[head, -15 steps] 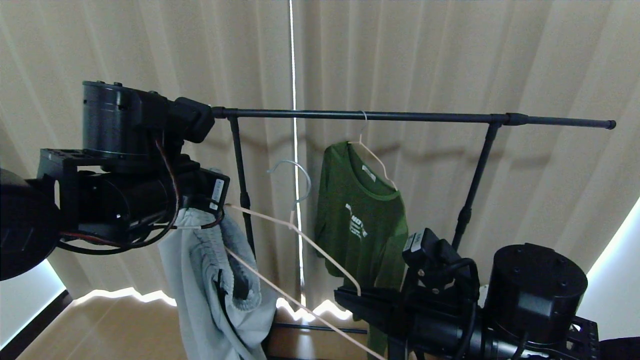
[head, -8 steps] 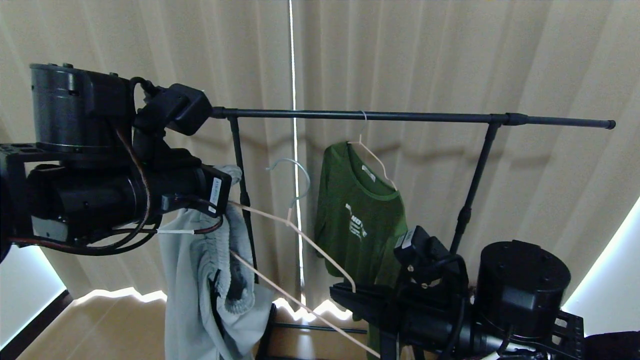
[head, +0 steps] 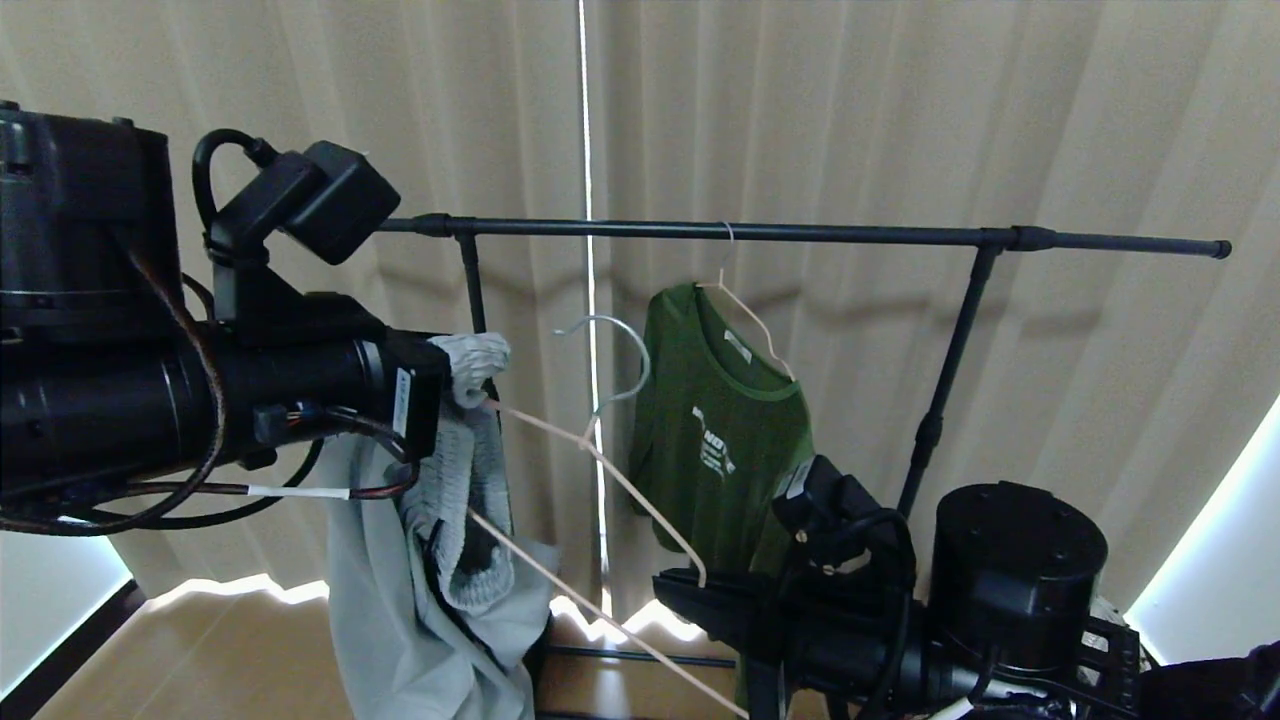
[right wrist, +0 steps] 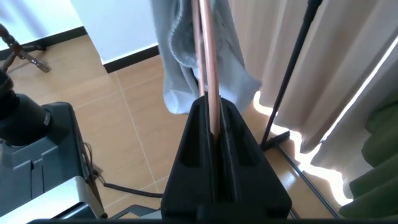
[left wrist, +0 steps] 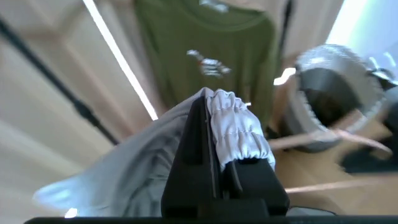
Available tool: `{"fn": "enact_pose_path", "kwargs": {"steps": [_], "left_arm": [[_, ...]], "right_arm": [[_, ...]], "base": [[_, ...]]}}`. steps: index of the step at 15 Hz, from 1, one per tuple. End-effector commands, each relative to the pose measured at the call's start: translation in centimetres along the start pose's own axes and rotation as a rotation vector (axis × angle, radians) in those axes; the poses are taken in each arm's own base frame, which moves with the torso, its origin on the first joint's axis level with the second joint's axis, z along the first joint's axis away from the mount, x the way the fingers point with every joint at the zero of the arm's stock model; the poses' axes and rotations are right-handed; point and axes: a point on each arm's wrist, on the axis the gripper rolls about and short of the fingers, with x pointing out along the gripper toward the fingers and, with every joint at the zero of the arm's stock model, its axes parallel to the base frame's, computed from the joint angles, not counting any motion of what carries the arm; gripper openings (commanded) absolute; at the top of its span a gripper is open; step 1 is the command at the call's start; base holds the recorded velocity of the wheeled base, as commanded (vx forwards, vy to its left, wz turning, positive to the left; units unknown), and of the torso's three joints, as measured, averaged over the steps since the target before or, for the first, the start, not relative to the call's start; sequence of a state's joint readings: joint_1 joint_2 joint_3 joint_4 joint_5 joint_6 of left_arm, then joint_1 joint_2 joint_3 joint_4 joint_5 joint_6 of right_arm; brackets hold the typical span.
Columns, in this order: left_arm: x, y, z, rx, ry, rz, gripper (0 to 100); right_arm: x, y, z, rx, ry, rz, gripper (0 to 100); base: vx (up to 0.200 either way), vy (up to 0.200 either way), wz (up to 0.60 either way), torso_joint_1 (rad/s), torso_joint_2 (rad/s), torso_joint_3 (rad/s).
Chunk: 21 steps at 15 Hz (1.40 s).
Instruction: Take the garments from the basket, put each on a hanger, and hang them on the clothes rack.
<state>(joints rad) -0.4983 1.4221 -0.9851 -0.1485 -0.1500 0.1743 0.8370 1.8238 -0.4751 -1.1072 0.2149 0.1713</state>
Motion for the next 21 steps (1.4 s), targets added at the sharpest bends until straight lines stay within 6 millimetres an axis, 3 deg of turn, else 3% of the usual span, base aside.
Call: {"fn": "enact_pose_path", "kwargs": {"steps": [1,4,8,10,14,18,21], "left_arm": [[-0.6,0.1,0.5,0.010,-0.039,0.008,0],[-0.1,1.6,0.8,0.016,-0.104,0.076,0],[0.1,1.1,0.9,0.024,-0.110,0.055,0],[1.8,-0.7,0.7,0.040,-0.098,-0.022,0],[3.5,-2.0,1.4,0.059,-0.133,-0.069,0],[3.8,-1.9,2.0,0.075,-0.151,-0.041,0],[3.5,-2.1,1.0,0.074,-0.124,-0.043,0]], "right_arm": [[-0.5,-0.2,0.5,0.001,-0.018,-0.015,0],[-3.2,-0.8,1.9,0.023,0.012,-0.073,0],[-5.3,-1.1,3.0,0.035,0.010,-0.113,0],[-4.9,-1.0,3.2,0.033,0.009,-0.105,0],[-3.4,-0.9,3.2,0.030,0.023,-0.083,0],[-2.5,0.4,2.7,0.018,0.048,-0.030,0],[-2.2,0.3,2.9,0.019,0.042,-0.034,0]], "base": [[0.000,0.000,0.00,0.000,0.00,0.000],[0.000,0.000,0.00,0.000,0.00,0.000],[0.000,0.000,0.00,0.000,0.00,0.000],[0.000,0.000,0.00,0.000,0.00,0.000],[0.000,0.000,0.00,0.000,0.00,0.000],[0.000,0.000,0.00,0.000,0.00,0.000],[0.000,0.000,0.00,0.000,0.00,0.000]]}}
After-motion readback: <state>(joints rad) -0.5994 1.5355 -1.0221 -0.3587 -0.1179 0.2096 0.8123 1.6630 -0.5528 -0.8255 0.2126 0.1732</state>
